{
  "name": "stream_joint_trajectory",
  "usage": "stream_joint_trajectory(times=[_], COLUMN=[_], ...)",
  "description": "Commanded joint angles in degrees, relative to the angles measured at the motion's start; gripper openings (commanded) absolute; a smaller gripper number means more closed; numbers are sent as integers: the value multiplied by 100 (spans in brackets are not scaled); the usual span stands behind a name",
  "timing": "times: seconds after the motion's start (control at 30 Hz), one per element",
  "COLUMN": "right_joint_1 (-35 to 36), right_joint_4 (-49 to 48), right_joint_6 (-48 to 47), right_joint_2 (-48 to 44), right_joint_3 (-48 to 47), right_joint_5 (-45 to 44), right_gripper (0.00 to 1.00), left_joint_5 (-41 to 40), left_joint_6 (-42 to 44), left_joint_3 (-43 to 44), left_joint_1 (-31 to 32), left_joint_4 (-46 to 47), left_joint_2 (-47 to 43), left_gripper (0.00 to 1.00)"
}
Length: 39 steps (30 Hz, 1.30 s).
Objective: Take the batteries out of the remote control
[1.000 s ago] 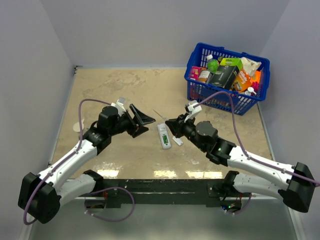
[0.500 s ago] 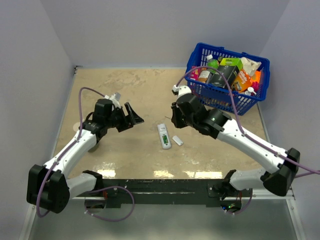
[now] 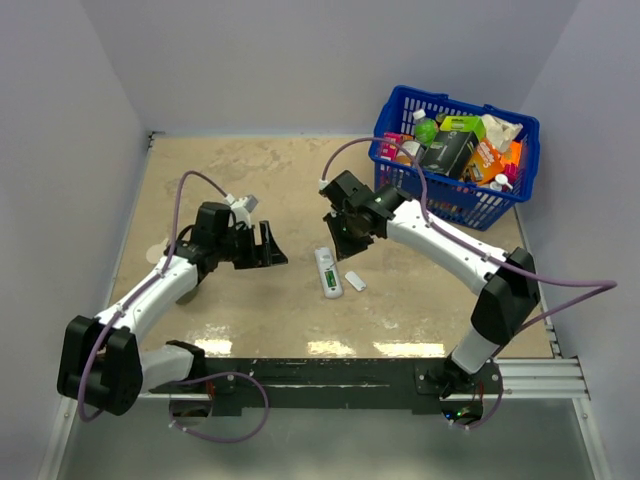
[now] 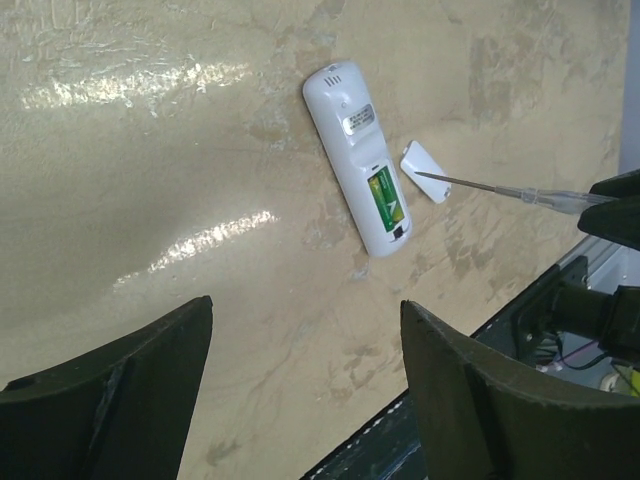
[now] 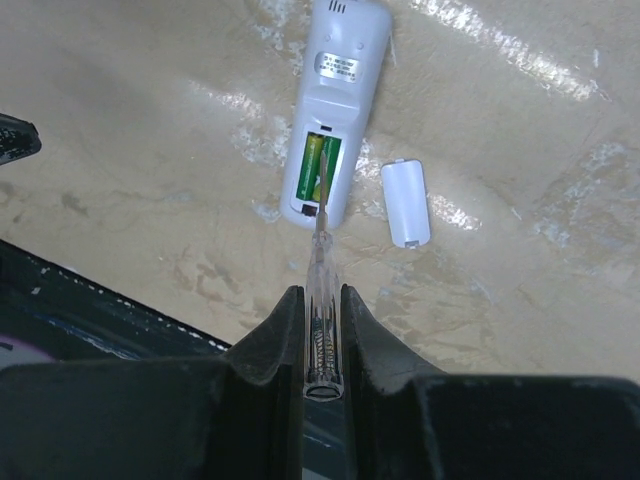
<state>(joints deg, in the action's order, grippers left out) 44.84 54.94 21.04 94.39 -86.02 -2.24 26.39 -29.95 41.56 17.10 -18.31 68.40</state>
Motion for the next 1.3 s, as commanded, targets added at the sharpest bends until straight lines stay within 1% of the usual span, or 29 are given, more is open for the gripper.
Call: stream_joint_trajectory(times=[0.0, 0.27, 0.37, 0.47, 0.57, 0.87, 1.07, 1.1, 1.17, 1.23, 1.27], right_joint_1=[-2, -10, -10, -2, -2, -63, -116, -124, -133, -133, -133], right_joint_4=[333, 632, 746, 606, 536, 421, 360, 316, 167, 88, 61], right_joint_6=[-109, -12, 294, 549, 778, 1156, 1385, 1403, 1456, 1482, 1500], right_joint_2=[114, 404, 536, 545, 537, 853, 932, 923, 888, 897, 932], right_joint_3=[-433, -556, -583, -486, -434, -460, -469, -416, -355, -293, -284], right_joint_5=[434, 391, 251, 364, 277, 250, -22, 13, 92, 66, 75], right_gripper=[0, 0, 0, 0, 0, 0, 0, 1, 7, 10, 14], left_joint_5=[217, 332, 314, 288, 244, 156, 147, 147, 156, 164, 164], left_joint_6=[605, 666, 658, 649, 640, 631, 622, 622, 622, 622, 622], left_joint_3=[45, 1, -16, -34, -69, -87, -104, -104, -104, -104, -104], left_joint_1=[-14, -14, -14, -14, -14, -14, -14, -14, -14, -14, -14], left_joint_4=[81, 99, 81, 55, 46, 11, 20, 20, 20, 20, 20], left_joint_2=[-54, -275, -345, -441, -547, -714, -776, -758, -749, -749, -749], left_gripper=[79, 80, 80, 80, 80, 80, 80, 80, 80, 80, 80])
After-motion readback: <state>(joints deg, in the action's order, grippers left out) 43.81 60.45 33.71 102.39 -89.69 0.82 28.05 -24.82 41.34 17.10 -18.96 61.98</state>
